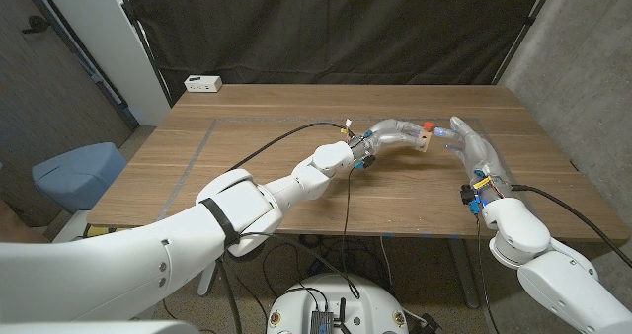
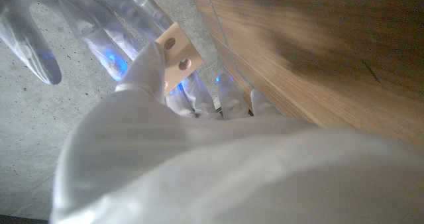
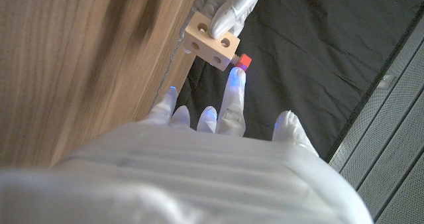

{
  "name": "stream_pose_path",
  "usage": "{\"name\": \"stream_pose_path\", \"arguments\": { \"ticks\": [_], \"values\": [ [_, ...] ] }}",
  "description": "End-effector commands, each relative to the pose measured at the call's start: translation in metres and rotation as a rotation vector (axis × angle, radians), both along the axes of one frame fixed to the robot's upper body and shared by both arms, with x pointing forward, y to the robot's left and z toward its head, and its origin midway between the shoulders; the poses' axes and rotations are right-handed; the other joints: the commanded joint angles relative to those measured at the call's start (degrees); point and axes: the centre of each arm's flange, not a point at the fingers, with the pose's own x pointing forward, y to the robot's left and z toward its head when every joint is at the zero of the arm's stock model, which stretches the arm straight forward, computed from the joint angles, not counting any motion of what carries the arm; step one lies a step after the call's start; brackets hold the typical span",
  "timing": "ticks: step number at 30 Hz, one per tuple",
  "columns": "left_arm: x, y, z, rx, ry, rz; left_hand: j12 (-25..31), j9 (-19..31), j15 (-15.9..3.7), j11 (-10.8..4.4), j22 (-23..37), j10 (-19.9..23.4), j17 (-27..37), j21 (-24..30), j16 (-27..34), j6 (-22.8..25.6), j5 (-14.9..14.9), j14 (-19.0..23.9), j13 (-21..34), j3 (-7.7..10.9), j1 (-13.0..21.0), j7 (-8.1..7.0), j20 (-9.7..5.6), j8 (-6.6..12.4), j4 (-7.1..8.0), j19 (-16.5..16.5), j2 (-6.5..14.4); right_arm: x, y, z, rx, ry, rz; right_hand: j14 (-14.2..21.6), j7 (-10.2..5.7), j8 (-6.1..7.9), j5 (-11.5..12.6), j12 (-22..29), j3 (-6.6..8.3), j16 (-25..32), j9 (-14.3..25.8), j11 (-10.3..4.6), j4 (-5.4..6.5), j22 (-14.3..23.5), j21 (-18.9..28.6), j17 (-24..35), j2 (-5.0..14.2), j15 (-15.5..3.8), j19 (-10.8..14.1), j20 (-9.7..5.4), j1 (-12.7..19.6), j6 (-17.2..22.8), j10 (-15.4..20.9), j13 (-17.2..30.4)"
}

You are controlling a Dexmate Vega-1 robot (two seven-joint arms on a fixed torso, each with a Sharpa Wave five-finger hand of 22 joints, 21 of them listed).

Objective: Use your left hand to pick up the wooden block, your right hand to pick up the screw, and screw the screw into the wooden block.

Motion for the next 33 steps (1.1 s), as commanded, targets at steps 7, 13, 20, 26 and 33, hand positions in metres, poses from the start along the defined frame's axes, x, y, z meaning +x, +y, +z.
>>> {"name": "stream_pose_path", "arguments": {
  "ticks": [7, 13, 20, 26, 33],
  "values": [
    [0.0, 0.002, 0.002, -0.001, -0.009, -0.004, 1.2, 0.3, -3.62, -0.12, 0.2, 0.5, 0.1, 0.3, -0.1, 4.3, 0.2, 0.4, 0.2, 3.2, -3.0, 0.55, 0.03, 1.6, 3.05, -0.1, 3.9, 0.002, -0.003, 0.0, 0.013, 0.003, -0.017, -0.7, -0.46, -1.83, -0.2, -1.1, 0.35, -0.4, 0.1, 2.18, -0.08, 0.1, 0.0, 0.1, 0.01, 1.2, 0.2, 0.2, 0.1, -6.1, -2.7, 0.2],
    [-0.001, 0.002, 0.003, 0.001, -0.013, -0.007, 1.2, 0.3, -3.64, -0.12, 0.2, 0.6, 0.1, 0.3, -0.2, 4.3, 0.2, 0.3, 0.2, 3.19, -3.0, 0.57, -0.04, 1.61, 3.06, -0.1, 3.9, 0.005, -0.002, 0.002, 0.007, 0.005, -0.005, -1.5, -0.93, -1.98, -0.2, -1.3, 0.23, -0.7, 0.1, 2.72, 0.09, 0.2, -0.1, 0.2, -0.14, 1.57, -0.4, 0.42, -0.3, -9.0, -4.3, 0.2],
    [-0.001, 0.002, 0.004, 0.0, -0.013, -0.008, 1.2, 0.3, -3.64, -0.11, 0.2, 0.5, 0.2, 0.3, -0.1, 4.2, 0.2, 0.3, 0.2, 3.13, -3.0, 0.59, -0.05, 1.59, 3.08, -0.1, 3.9, 0.01, -0.002, 0.005, -0.004, 0.008, 0.011, -2.9, -1.71, -1.96, -0.2, -1.5, 0.14, -1.1, 0.0, 2.46, 0.22, 0.2, -0.3, 0.3, -0.22, 1.88, -1.2, 0.66, -0.6, -12.0, -6.4, 0.2],
    [-0.001, 0.001, 0.005, 0.004, -0.011, -0.006, 1.2, 0.3, -3.64, -0.05, 0.2, 0.6, 0.1, 0.3, -0.1, 4.4, 0.2, 0.4, 0.2, 3.15, -3.0, 0.54, -0.07, 1.65, 3.1, -0.1, 3.9, 0.014, -0.001, 0.007, -0.005, 0.005, 0.022, -3.5, -1.93, -1.96, -0.2, -1.5, 0.1, -1.3, 0.0, 2.4, 0.28, 0.2, -0.4, 0.3, -0.24, 1.96, -1.7, 0.77, -0.8, -13.2, -7.1, 0.2],
    [0.0, -0.001, 0.006, 0.006, -0.01, -0.004, 1.2, 0.3, -3.67, -0.13, 0.2, 0.4, 0.1, 0.3, -0.1, 4.3, 0.2, 0.3, 0.2, 3.17, -3.0, 0.67, -0.07, 1.63, 3.1, -0.1, 3.9, 0.02, 0.0, 0.008, -0.011, 0.004, 0.043, -4.6, -2.24, -1.91, -0.3, -1.5, -0.05, -1.5, 0.0, 2.52, 0.46, 0.2, -0.5, 0.4, -0.35, 2.31, -2.6, 1.01, -1.2, -15.2, -8.4, 0.2]
  ]
}}
